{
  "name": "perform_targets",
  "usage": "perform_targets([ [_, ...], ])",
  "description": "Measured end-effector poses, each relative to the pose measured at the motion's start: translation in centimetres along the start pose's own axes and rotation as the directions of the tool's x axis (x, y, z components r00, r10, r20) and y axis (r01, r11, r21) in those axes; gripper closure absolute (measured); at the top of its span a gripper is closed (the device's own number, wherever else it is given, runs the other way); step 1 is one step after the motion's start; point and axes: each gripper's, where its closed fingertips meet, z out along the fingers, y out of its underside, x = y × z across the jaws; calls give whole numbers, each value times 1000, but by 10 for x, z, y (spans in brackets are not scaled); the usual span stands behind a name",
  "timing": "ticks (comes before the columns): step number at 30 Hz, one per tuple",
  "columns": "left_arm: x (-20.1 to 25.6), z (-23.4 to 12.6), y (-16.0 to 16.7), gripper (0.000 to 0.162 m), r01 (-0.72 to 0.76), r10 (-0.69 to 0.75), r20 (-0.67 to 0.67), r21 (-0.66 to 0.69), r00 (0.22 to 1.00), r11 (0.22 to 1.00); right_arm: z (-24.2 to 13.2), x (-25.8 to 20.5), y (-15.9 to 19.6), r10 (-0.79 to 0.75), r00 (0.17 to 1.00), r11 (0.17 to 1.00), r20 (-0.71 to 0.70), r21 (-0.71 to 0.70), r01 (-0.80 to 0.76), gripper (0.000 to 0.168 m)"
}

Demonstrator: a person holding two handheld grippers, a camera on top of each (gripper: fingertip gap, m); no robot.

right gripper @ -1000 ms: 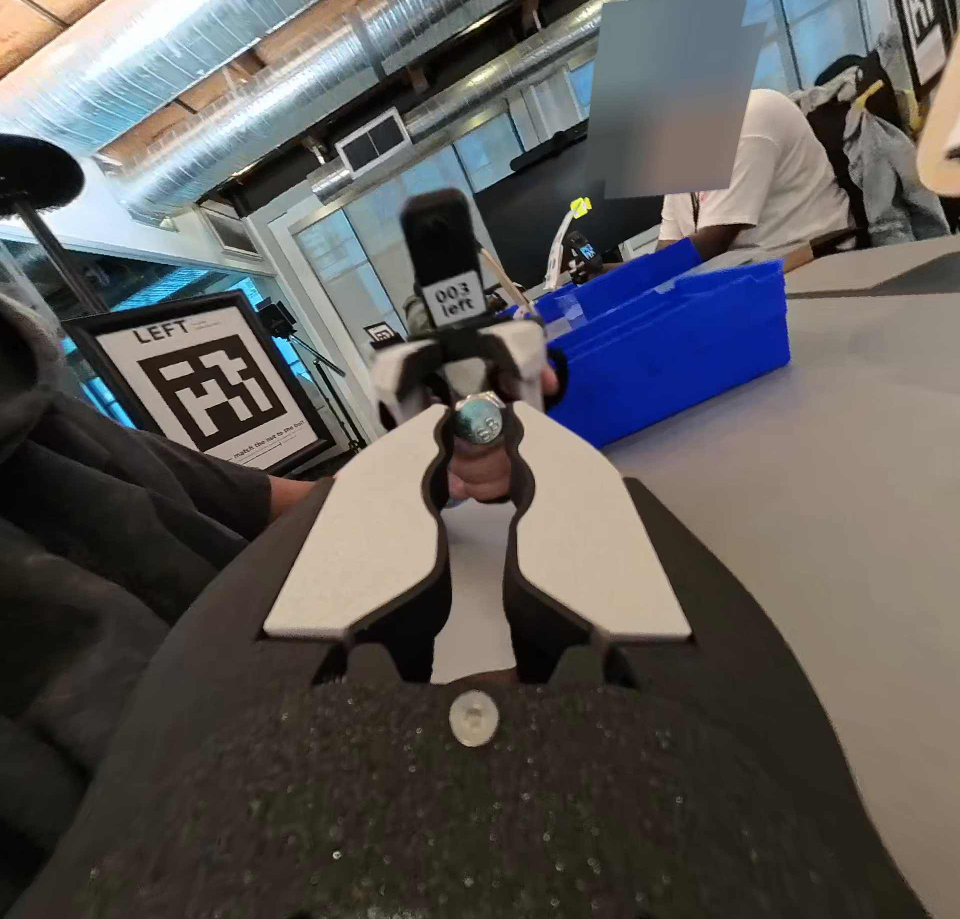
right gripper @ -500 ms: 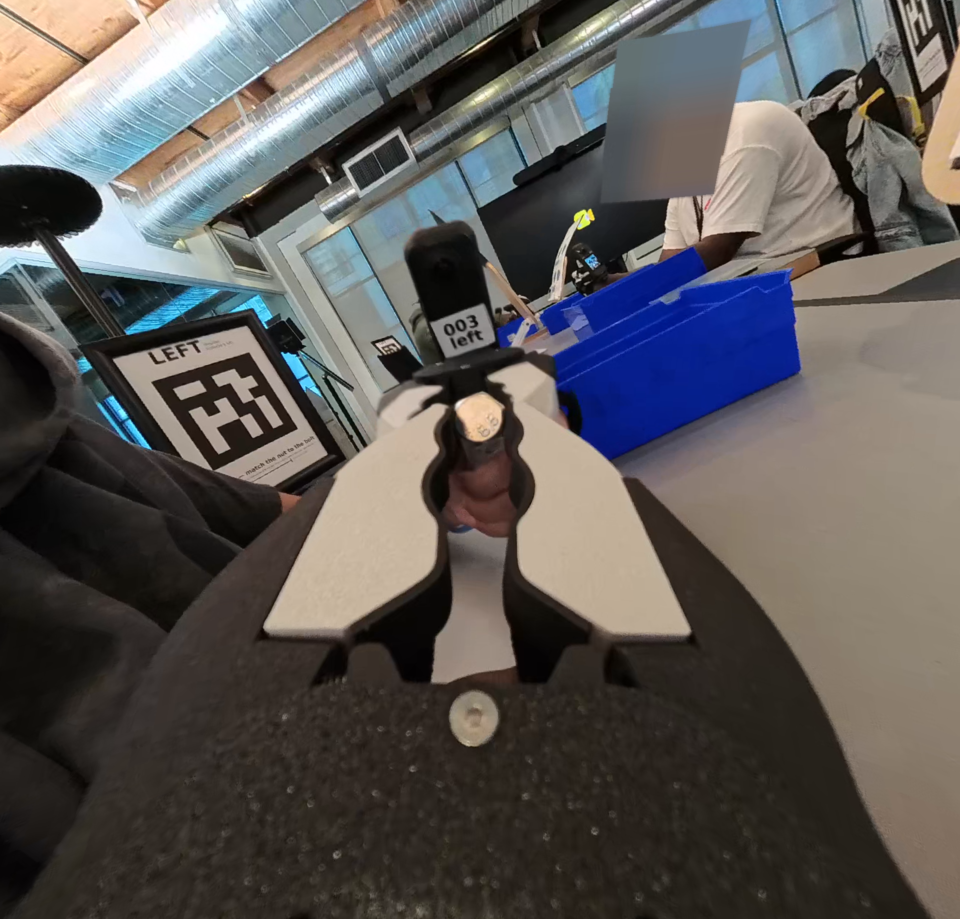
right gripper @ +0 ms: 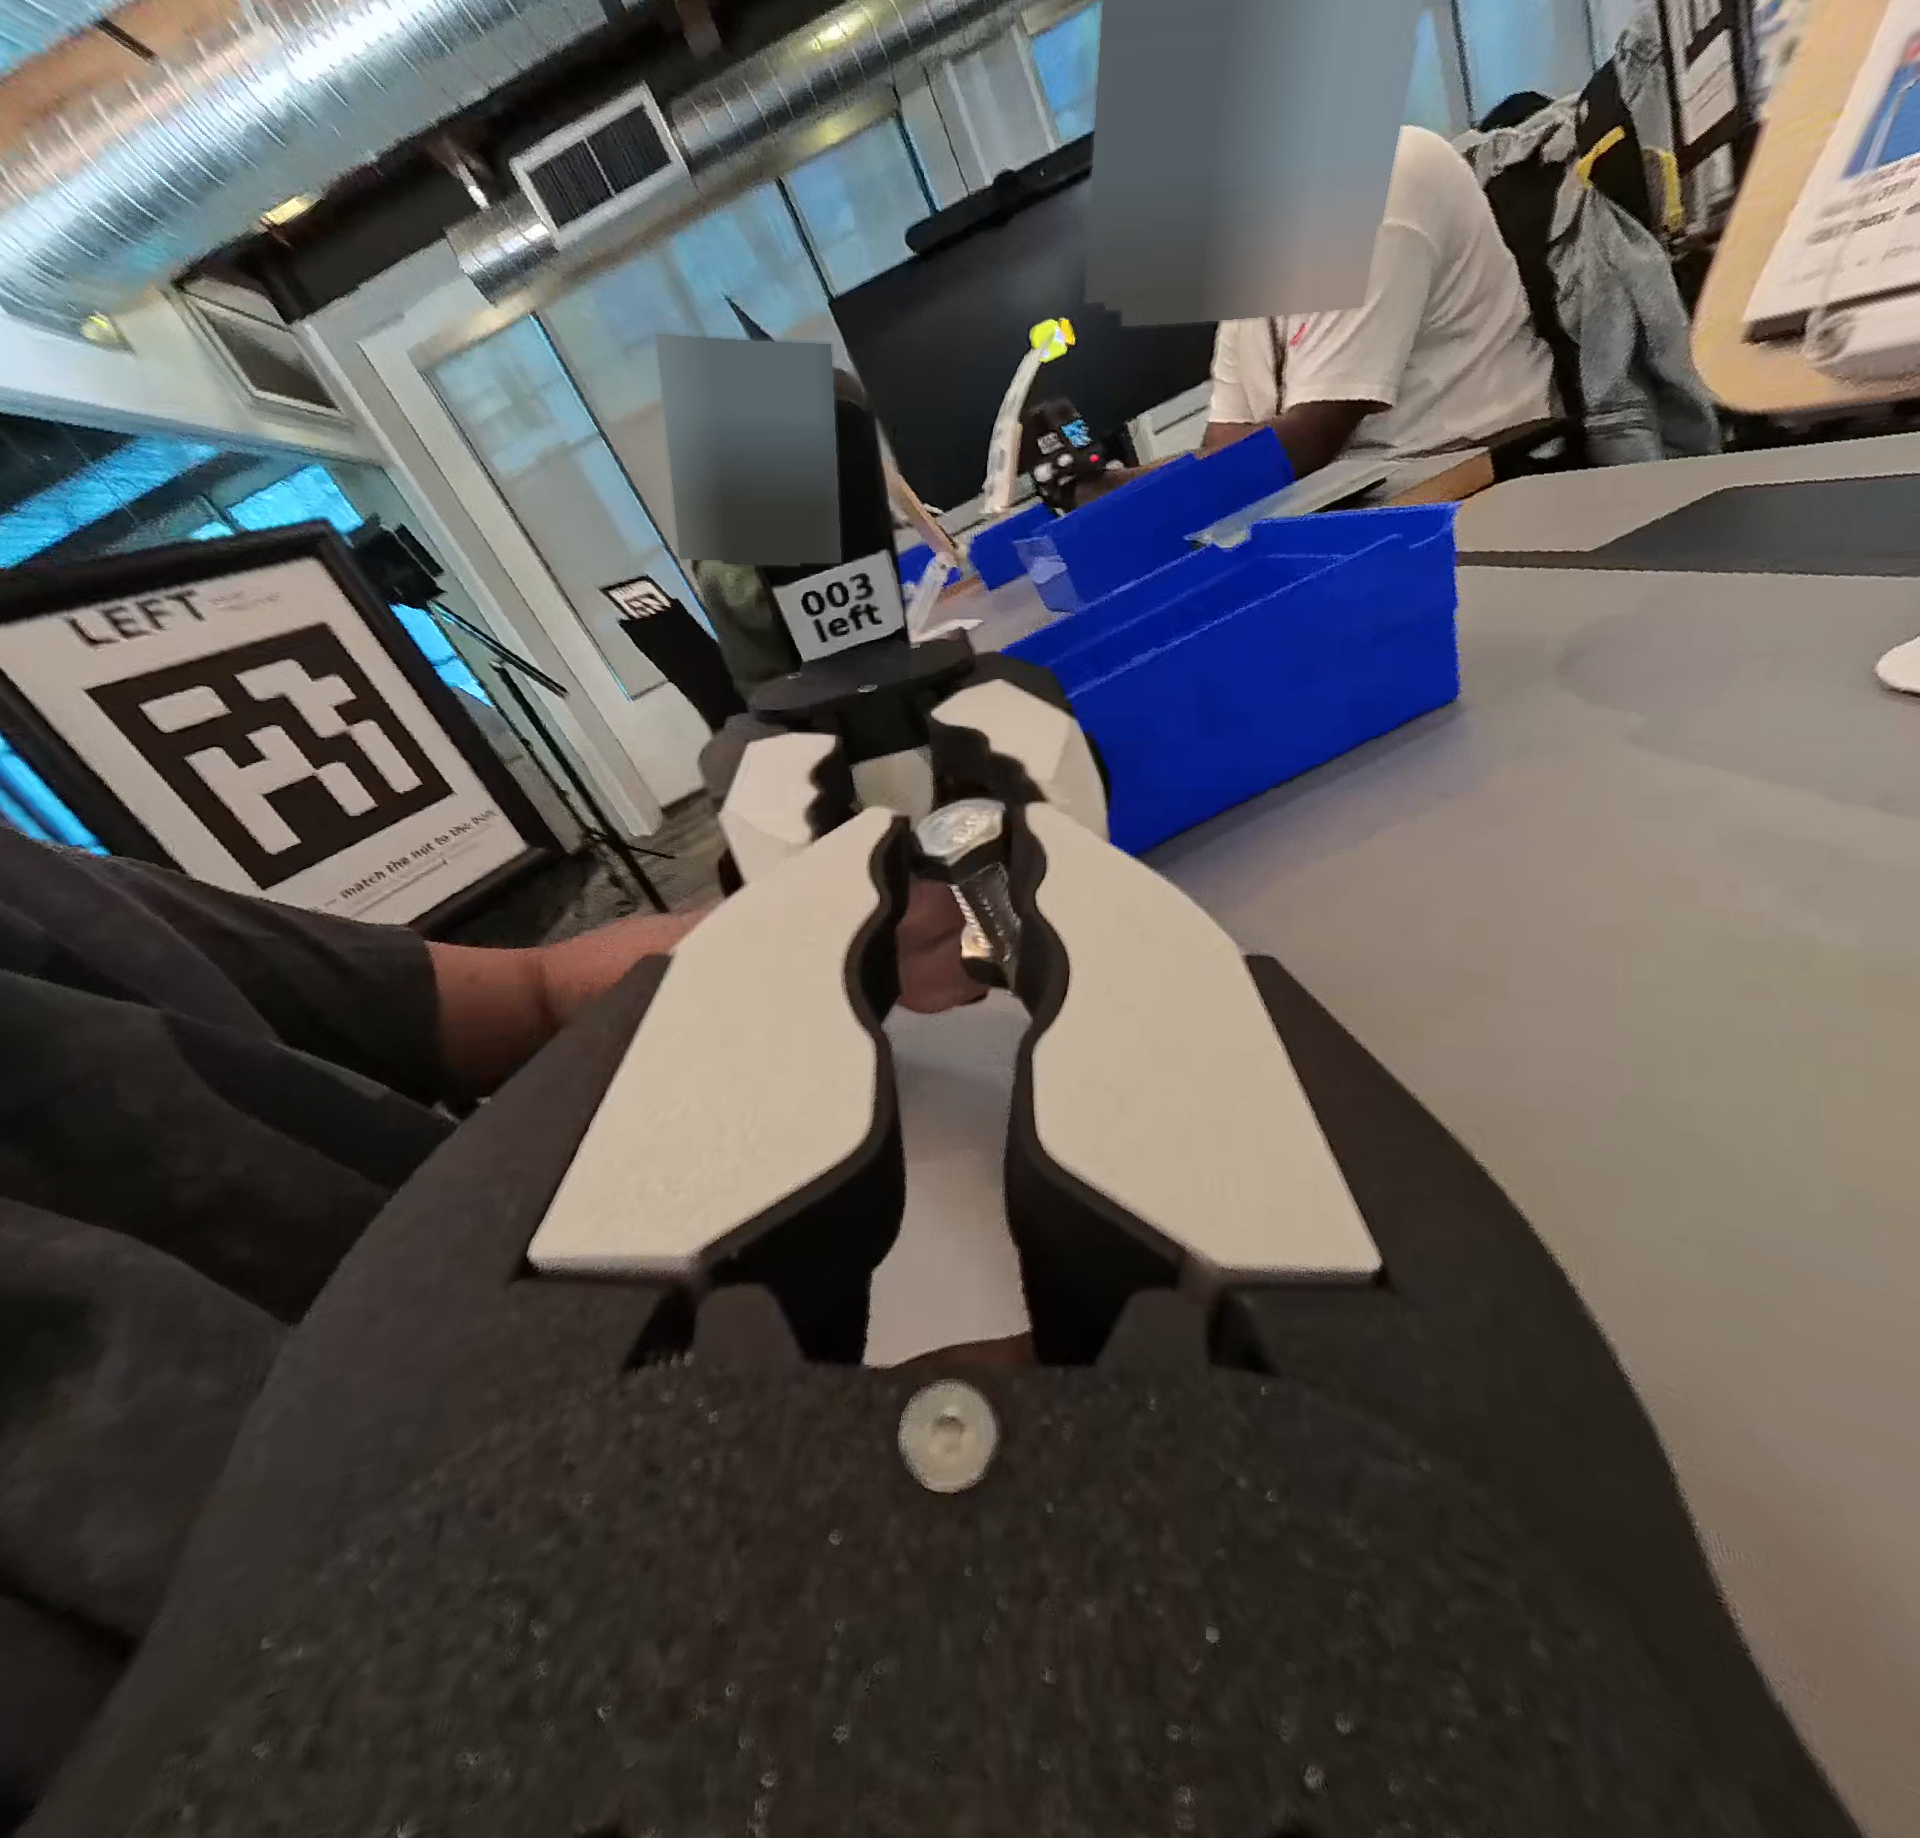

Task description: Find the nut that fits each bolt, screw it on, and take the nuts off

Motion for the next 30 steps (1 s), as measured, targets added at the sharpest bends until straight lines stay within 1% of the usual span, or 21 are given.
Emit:
perform_targets([
  [3, -1, -1, 0, 110, 38, -37, -15, 22, 999, 999, -2, 1, -6, -49, 997, 998, -64, -29, 47, 150],
  [5, 6, 5, 2, 110, 62, -60, -61, 28, 996, 998, 2, 1, -3, -49, 996, 998, -70, -50, 46, 150],
  [6, 11, 8, 1, 109, 79, -75, -83, 38, 994, 996, 5, 2, 0, -34, 997, 998, -65, -60, 30, 150],
  [7, 14, 12, 1, 102, 97, -93, -100, 41, 991, 994, 9, 0, 3, -15, 999, 998, -43, -55, 13, 150],
  [8, 16, 16, 3, 98, 110, -106, -117, 33, 988, 993, 13, -2, 6, 6, 1000, 999, -20, -54, -7, 150],
  [10, 18, 21, 10, 100, 112, -110, -128, 5, 986, 994, 17, -6, 8, 36, 999, 998, 8, -55, -35, 150],
  [12, 11, 20, 17, 100, 105, -107, -103, -22, 989, 994, 15, -9, 4, 44, 999, 998, 28, -38, -43, 151],
  [16, 5, 12, 13, 101, 126, -125, -96, 9, 988, 992, 5, -3, 0, 29, 1000, 999, -3, -31, -29, 150],
  [18, 11, 16, 9, 102, 123, -120, -120, 18, 986, 992, 9, 2, 4, 39, 999, 998, -16, -43, -40, 150],
  [19, 14, 19, 10, 98, 117, -115, -122, 8, 986, 993, 13, 0, 7, 45, 999, 998, 1, -52, -45, 150],
  [21, 16, 24, 14, 99, 84, -86, -108, -17, 990, 996, 19, -3, 8, 45, 999, 997, 16, -59, -44, 150],
  [23, 10, 19, 15, 101, 74, -76, -83, -19, 994, 997, 16, -6, 4, 51, 998, 998, 38, -50, -49, 150],
  [26, 1, 6, 9, 101, 87, -86, -55, 16, 995, 996, 7, 0, 3, 27, 1000, 999, -3, -47, -27, 150],
  [28, 5, 5, 5, 102, 94, -92, -79, 25, 993, 995, 7, 4, 4, 37, 999, 999, -17, -40, -37, 150],
  [30, 12, 13, 7, 100, 92, -91, -104, 10, 990, 996, 13, 2, 7, 33, 999, 998, -8, -57, -33, 150],
])
